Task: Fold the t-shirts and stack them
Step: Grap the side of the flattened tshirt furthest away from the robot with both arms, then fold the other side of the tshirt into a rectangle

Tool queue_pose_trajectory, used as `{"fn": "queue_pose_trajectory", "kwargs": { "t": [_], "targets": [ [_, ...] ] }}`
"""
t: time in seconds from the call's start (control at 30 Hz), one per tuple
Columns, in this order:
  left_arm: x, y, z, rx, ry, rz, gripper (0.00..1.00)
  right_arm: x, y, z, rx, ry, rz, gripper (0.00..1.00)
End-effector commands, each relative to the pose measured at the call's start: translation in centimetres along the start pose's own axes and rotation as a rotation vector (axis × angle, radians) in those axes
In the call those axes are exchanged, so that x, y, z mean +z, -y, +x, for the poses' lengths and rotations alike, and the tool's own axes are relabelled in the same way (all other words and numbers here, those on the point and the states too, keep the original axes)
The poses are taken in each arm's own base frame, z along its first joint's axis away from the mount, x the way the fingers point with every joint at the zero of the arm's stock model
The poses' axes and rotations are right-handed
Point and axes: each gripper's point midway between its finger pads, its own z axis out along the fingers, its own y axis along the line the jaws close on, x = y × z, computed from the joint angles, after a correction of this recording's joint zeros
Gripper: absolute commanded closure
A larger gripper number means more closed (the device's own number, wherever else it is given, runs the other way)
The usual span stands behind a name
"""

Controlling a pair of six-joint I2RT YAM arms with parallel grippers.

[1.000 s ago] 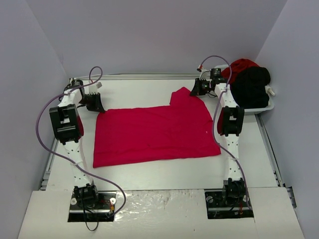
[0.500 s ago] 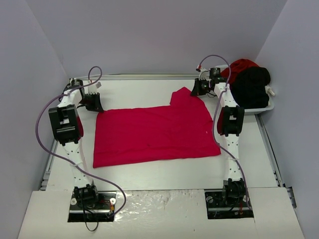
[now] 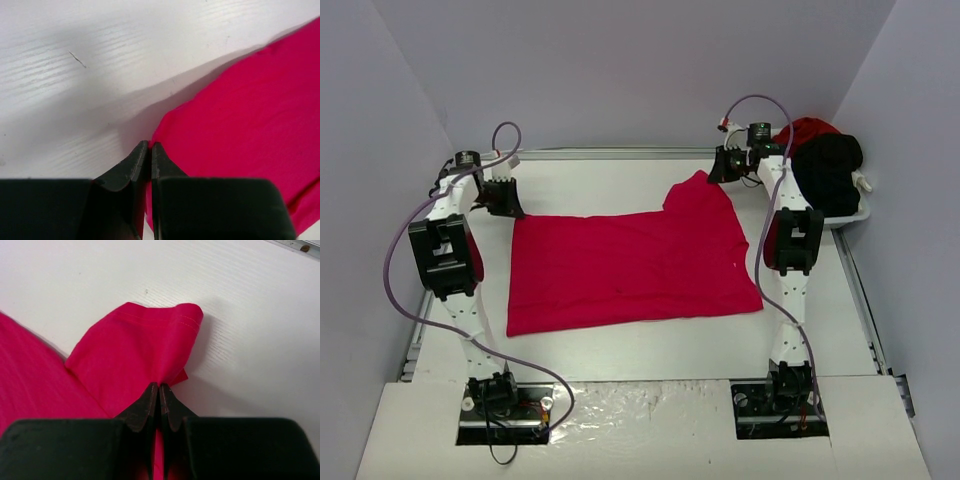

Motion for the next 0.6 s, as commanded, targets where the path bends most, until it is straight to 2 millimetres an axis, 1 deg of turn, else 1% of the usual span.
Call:
{"fn": "queue_pose_trajectory", "kwargs": {
  "t": [0.0, 0.03, 0.07, 0.1, 0.13, 0.17, 0.23, 0.3, 0.33, 0.37, 0.4, 0.43, 0.47, 0.5, 0.57],
  "targets": [
    [-3.1, 2.3, -1.3, 0.062, 0.047, 0.019, 0.98, -3.5, -2.3, -2.9, -0.057, 0.049, -0.007, 1.0],
    [-3.6, 2.6, -1.4, 0.071, 0.054, 0.016, 0.98, -3.4, -2.5, -2.2, -0.054, 0.034, -0.013, 1.0],
    [-3.5, 2.7, -0.9, 0.071, 0.047, 0.021, 0.98, -4.2, -3.0, -2.7, -0.064, 0.043, -0.009, 1.0],
    [-3.7, 2.9, -0.7, 0.075, 0.047, 0.022, 0.98, -4.5, -3.1, -2.6, -0.064, 0.041, -0.007, 1.0],
    [-4.2, 3.2, -0.8, 0.084, 0.055, 0.021, 0.98, -4.5, -3.1, -1.8, -0.058, 0.023, -0.011, 1.0],
    [-4.2, 3.3, -0.4, 0.085, 0.048, 0.024, 0.98, -5.3, -3.7, -2.2, -0.068, 0.031, -0.009, 1.0],
    [-4.9, 3.8, -0.3, 0.094, 0.056, 0.025, 0.97, -5.9, -3.9, -1.9, -0.063, 0.026, -0.01, 1.0],
    [-5.2, 4.2, 0.1, 0.101, 0.053, 0.033, 0.97, -6.7, -4.4, -1.2, -0.059, 0.015, -0.012, 1.0],
    [-5.8, 4.4, 0.1, 0.105, 0.064, 0.032, 0.98, -7.1, -4.5, -1.1, -0.06, 0.014, -0.01, 1.0],
    [-6.0, 4.6, 0.2, 0.115, 0.067, 0.034, 0.97, -7.6, -5.0, -0.6, -0.061, 0.006, -0.012, 1.0],
    [-6.4, 4.9, 0.5, 0.116, 0.067, 0.035, 0.98, -7.8, -5.1, -0.2, -0.06, -0.002, -0.012, 1.0],
    [-6.6, 4.9, 0.7, 0.125, 0.068, 0.032, 0.98, -8.5, -5.5, -0.5, -0.073, 0.005, -0.005, 1.0],
    [-6.7, 5.0, 0.9, 0.132, 0.068, 0.032, 0.98, -8.7, -5.6, -0.2, -0.074, -0.001, -0.003, 1.0],
    [-6.9, 5.1, 1.2, 0.135, 0.064, 0.032, 0.98, -8.7, -5.8, 0.7, -0.065, -0.019, -0.005, 1.0],
    [-7.4, 5.3, 1.9, 0.147, 0.061, 0.029, 0.98, -9.5, -6.3, 0.9, -0.072, -0.02, -0.004, 1.0]
  ]
}}
